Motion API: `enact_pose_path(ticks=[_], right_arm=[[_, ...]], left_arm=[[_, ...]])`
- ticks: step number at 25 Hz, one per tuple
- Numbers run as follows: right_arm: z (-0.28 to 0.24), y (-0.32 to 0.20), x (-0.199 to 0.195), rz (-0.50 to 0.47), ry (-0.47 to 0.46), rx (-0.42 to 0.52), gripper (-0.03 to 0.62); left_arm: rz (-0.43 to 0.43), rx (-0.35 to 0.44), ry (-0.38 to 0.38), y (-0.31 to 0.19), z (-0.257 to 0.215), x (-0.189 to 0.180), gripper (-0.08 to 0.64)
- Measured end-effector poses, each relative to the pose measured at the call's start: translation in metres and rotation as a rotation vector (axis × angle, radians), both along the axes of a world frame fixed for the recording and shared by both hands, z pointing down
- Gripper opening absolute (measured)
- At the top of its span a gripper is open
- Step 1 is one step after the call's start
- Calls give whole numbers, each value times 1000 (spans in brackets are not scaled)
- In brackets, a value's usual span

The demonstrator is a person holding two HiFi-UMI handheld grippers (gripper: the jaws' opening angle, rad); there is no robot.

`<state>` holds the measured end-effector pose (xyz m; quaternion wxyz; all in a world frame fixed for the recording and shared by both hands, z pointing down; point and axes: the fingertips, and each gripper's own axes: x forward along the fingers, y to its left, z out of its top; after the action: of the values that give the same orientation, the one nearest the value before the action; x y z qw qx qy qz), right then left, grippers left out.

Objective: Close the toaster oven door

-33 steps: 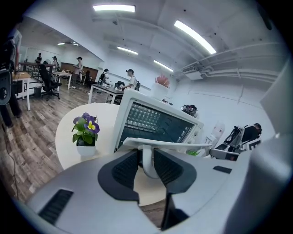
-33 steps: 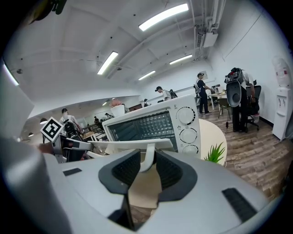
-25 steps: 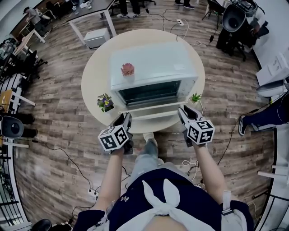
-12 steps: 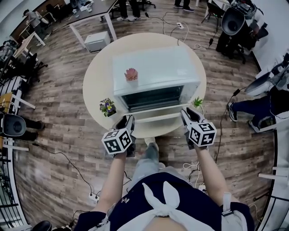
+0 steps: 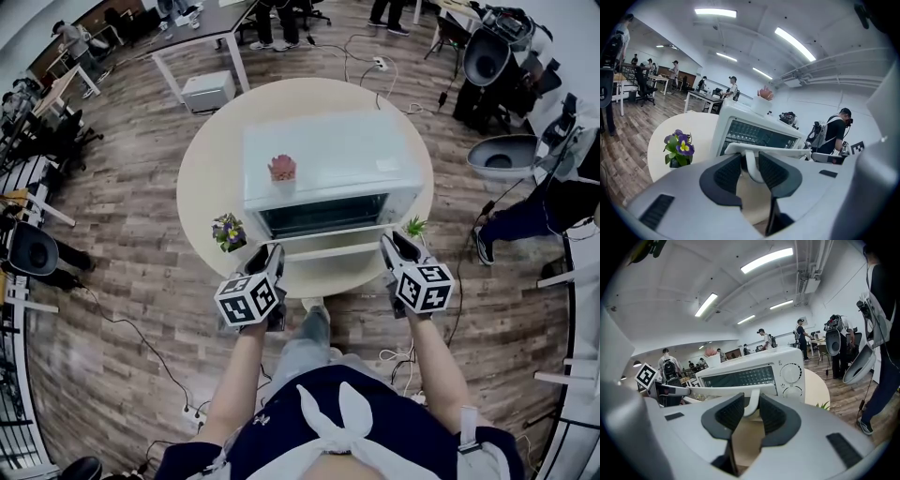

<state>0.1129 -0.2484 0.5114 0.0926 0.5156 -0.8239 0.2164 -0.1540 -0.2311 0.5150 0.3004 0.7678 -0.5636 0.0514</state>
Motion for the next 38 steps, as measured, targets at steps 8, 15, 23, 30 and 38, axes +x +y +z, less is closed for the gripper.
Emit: enact_pose_path(ticks=[8,15,23,30,38], right_arm=[[-5,-8,0,8,-24,-1,106],[-9,-17,-1,8,-34,-19,106],[-11,-26,-2,5,-47,-26,106],[-15,-38,-4,-1,-77,-35,107],[-21,-55,-5,8,-81,-51,107]], left_arm=[[-5,8,31,-9,-6,-1,129],[-10,1,46,-17,-9,-3,130],[-24,7,76,-25,-11,-4,130],[-42,11,108,-37,-15,-7,132],[-62,22,136,-53,-21,-10,132]])
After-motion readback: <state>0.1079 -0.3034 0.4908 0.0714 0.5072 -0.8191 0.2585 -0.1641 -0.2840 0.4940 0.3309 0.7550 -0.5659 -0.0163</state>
